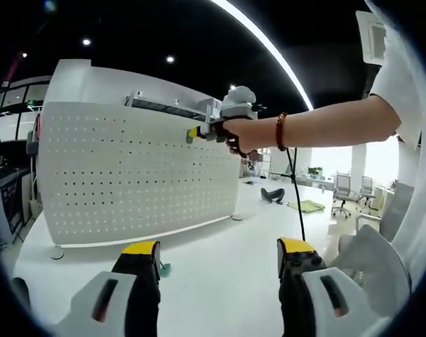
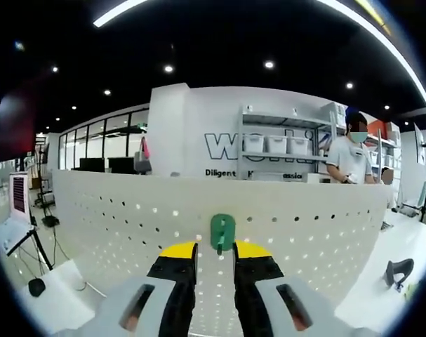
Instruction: Insert the hook assembly into the mounting plate slot until the hook locks in place.
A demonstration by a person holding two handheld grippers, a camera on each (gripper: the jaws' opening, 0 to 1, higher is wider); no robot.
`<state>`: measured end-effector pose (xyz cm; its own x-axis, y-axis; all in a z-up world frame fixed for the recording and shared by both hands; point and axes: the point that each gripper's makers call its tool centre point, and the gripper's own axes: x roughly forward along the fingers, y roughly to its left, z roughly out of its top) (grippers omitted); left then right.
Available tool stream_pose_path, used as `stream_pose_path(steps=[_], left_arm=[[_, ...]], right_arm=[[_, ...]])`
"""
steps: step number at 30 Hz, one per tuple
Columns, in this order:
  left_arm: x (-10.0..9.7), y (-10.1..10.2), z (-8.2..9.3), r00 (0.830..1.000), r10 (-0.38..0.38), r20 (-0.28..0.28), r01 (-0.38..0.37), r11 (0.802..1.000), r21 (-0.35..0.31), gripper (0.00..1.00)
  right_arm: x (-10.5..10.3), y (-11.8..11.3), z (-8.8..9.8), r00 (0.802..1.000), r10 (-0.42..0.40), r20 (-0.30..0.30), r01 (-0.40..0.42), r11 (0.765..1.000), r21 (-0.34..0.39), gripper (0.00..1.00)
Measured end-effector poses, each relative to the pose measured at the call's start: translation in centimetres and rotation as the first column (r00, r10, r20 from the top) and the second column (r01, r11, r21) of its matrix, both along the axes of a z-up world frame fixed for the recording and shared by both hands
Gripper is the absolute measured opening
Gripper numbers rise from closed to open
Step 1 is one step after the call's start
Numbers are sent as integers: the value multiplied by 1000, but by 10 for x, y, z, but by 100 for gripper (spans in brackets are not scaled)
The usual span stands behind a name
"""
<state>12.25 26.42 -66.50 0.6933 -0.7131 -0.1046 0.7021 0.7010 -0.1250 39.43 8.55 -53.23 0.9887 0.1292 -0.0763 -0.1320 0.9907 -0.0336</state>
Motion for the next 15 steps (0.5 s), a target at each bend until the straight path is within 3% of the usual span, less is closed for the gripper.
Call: stream_pose_path(steps=[15], left_arm=[[2, 2, -11, 999, 14, -47, -13, 1000, 17, 67]], right_arm=[[-24, -3, -18, 1000, 7, -8, -7, 999, 52, 20]])
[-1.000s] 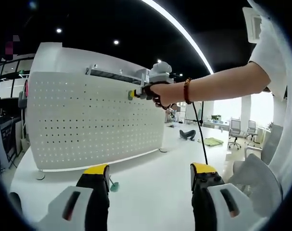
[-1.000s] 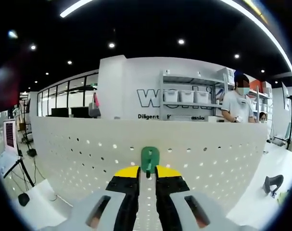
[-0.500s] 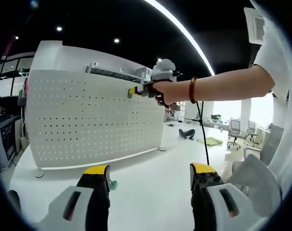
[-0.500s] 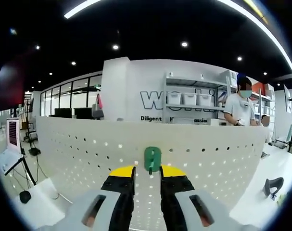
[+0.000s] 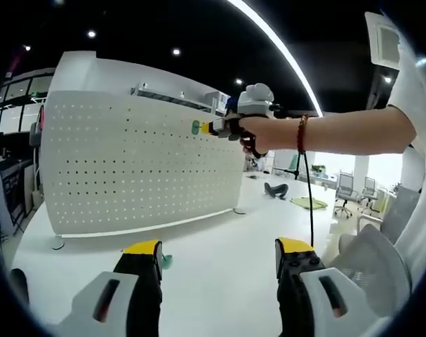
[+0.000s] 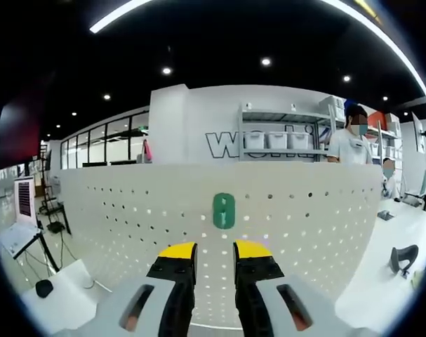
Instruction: Insert the hook assembly into the mounting plate slot until the hook locks in place.
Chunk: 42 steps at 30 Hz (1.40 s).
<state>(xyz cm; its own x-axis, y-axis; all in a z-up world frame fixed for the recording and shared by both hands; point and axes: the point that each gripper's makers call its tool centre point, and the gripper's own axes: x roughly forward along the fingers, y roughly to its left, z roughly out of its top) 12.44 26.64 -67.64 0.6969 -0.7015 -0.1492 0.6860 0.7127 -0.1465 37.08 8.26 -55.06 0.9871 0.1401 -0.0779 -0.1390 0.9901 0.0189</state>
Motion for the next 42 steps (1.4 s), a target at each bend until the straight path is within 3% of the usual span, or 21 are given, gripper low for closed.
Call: stream_pose_path(steps=[18, 32, 42], left_arm=[[-14, 3, 11, 1000, -2, 12, 1, 999, 34, 67], [-15, 38, 16, 999, -42, 34, 40, 998, 49, 67], [-5, 49, 9, 996, -83, 28, 81, 993, 83, 67]], right_arm=[[-42, 6, -16, 999, 32, -16, -32, 999, 33, 21], [-83, 29, -39, 998, 14, -57, -12, 999, 32, 23], [-105, 49, -49, 995, 67, -76, -66, 998, 15, 23]])
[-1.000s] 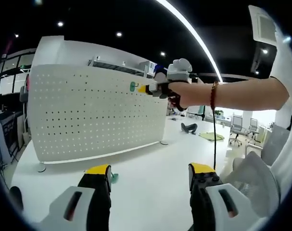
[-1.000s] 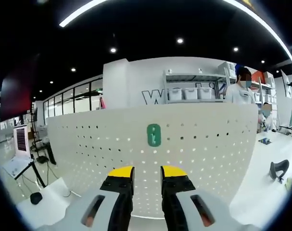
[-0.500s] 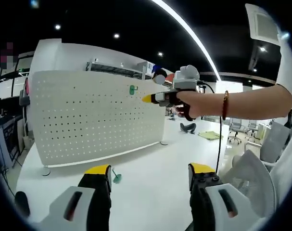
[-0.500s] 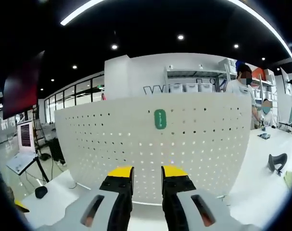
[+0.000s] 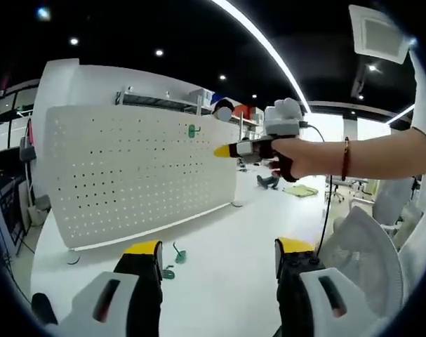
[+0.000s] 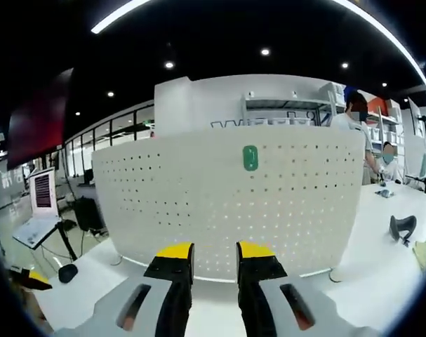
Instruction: Insert the hook assembly into the mounting plate slot until the hook locks in place.
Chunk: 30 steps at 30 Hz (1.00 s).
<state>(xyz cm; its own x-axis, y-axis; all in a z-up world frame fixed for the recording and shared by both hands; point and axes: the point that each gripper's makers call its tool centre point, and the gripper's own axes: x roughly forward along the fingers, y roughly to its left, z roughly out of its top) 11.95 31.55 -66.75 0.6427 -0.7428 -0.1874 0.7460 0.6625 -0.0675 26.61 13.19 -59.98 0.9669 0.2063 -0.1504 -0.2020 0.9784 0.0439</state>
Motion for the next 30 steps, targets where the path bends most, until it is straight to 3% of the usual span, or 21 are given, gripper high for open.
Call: stream_pose_path(steps=[3, 5, 6, 9, 11, 13, 19, 22, 24, 30], left_arm=[[7, -4, -4, 1000, 10, -1, -10, 1000, -10, 67], [11, -3, -9, 999, 32, -17, -31, 999, 43, 67], [14, -5, -6, 999, 38, -8, -38, 999, 38, 67], [19, -11, -4, 1000, 30, 6, -30, 999, 27, 68], [25, -13, -11, 999, 37, -9, -36, 997, 71, 68], [31, -15, -14, 999, 48, -11, -47, 997, 65, 68], [42, -17, -27, 996, 77, -46, -73, 994, 81, 67], [47, -16, -34, 995, 81, -59, -75, 993, 93, 67], [51, -15, -38, 993, 86, -80, -81, 995, 63, 68], [64, -16, -55, 988, 95, -120, -85, 992, 88, 68]], right_arm=[[-1, 6, -3, 999, 49, 0, -49, 999, -3, 24], [-2, 9, -5, 997, 73, 3, -73, 997, -24, 24], [-1, 10, -8, 996, 93, 2, -93, 995, -36, 24], [-3, 10, -13, 993, 114, 6, -114, 993, -2, 25], [-5, 10, -20, 991, 137, -7, -137, 991, -6, 25], [-7, 10, -26, 988, 154, -19, -155, 987, -41, 25], [-14, 14, -44, 973, 228, -44, -231, 972, -49, 25], [-20, 17, -47, 966, 253, -43, -254, 967, -30, 25], [-22, 17, -49, 965, 259, -39, -261, 965, -32, 25], [-30, 17, -55, 960, 275, -45, -276, 961, -8, 25]])
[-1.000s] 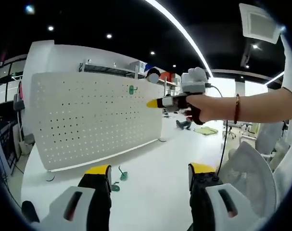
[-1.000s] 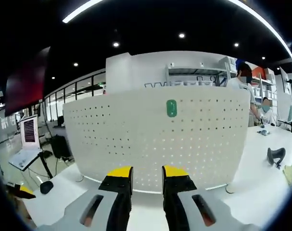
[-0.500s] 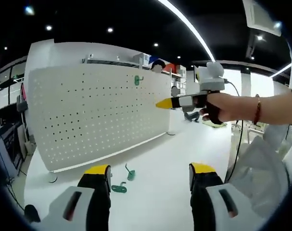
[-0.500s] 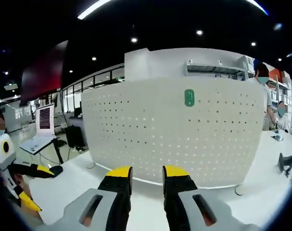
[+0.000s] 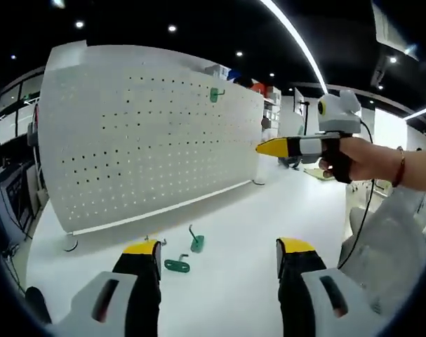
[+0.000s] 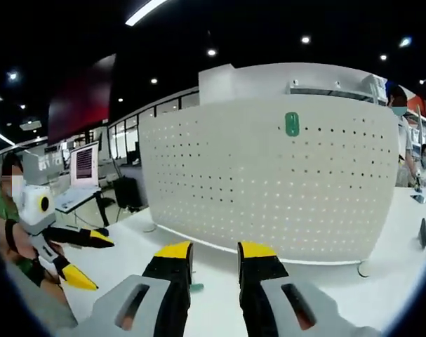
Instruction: Insert the hook assembly into the mounting plate slot until the hook locks in place.
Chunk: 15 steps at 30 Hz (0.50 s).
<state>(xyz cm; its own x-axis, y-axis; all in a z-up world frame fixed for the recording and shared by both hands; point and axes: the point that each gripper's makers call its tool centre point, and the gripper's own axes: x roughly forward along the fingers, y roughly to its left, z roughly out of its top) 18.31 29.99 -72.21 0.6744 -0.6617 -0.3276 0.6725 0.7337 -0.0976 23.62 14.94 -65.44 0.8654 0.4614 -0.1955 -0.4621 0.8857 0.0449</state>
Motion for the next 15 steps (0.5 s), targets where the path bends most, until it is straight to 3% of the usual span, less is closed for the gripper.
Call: stream_pose_path(steps=[6, 15], left_arm=[[7, -6, -14, 999, -6, -35, 7, 1000, 17, 68], [17, -4, -32, 996, 27, -90, -26, 1000, 14, 68]], right_arm=[[-4, 3, -2, 1000, 25, -3, -25, 1000, 16, 26], [-16, 14, -14, 997, 79, -25, -80, 997, -17, 32]])
